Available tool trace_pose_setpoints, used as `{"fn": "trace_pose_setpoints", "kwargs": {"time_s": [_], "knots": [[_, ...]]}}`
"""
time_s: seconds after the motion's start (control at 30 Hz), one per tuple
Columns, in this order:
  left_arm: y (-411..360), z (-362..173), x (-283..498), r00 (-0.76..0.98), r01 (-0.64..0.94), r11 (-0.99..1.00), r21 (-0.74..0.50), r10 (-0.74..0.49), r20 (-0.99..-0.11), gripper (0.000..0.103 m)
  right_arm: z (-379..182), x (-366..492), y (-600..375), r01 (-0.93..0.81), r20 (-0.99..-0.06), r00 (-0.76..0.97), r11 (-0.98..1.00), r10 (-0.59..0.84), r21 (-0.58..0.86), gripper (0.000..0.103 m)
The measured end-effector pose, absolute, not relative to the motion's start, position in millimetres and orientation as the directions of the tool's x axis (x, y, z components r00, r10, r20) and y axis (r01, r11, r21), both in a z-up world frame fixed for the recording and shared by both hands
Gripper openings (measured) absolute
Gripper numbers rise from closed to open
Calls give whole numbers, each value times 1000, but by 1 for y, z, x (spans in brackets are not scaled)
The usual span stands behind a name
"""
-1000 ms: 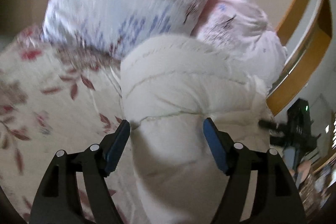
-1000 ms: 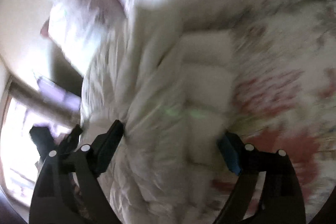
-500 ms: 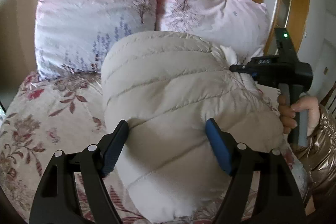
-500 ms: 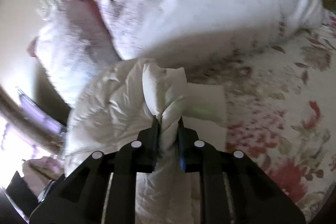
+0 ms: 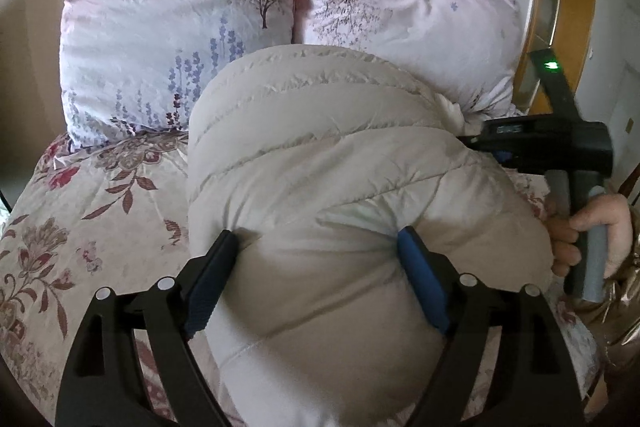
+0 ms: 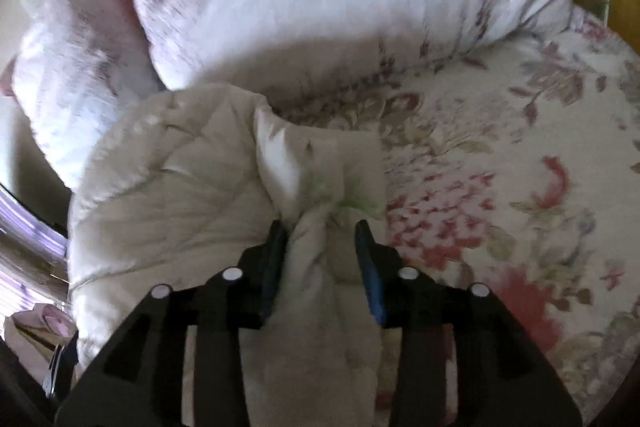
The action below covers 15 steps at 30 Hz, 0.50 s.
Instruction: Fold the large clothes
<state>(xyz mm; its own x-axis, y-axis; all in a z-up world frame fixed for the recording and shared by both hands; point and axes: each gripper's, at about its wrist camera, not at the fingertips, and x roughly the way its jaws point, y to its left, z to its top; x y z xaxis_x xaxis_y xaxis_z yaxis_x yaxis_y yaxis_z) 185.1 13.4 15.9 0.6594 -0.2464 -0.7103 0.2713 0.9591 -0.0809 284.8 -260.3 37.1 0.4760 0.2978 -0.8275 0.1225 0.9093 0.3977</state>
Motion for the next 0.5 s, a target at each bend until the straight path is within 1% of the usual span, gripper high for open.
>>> {"fn": "trace_pose_setpoints", "kwargs": {"time_s": [0.13, 0.23, 0.3, 0.33, 0.43, 0.5], "knots": [[20, 22, 173, 674, 261, 962, -78, -240, -699, 84, 77, 237, -258, -27, -753, 558, 914, 349, 404, 41], [20, 22, 169, 674, 258, 964, -70, -231, -702, 85, 92, 209, -243, -138, -735, 545, 908, 403, 396, 41], [18, 20, 170, 671, 257, 964, -67, -228, -706, 87, 91, 193, -232, -187, -749, 513, 906, 419, 379, 40], [17, 18, 172, 669, 255, 965, -64, -224, -709, 88, 86, 191, -228, -193, -766, 498, 913, 406, 358, 40], [15, 16, 173, 669, 253, 965, -66, -224, -709, 91, 54, 194, -214, -177, -837, 425, 939, 344, 297, 39], [13, 17, 171, 674, 247, 967, -59, -215, -707, 92, 38, 199, -216, -154, -842, 412, 937, 349, 313, 39]]}}
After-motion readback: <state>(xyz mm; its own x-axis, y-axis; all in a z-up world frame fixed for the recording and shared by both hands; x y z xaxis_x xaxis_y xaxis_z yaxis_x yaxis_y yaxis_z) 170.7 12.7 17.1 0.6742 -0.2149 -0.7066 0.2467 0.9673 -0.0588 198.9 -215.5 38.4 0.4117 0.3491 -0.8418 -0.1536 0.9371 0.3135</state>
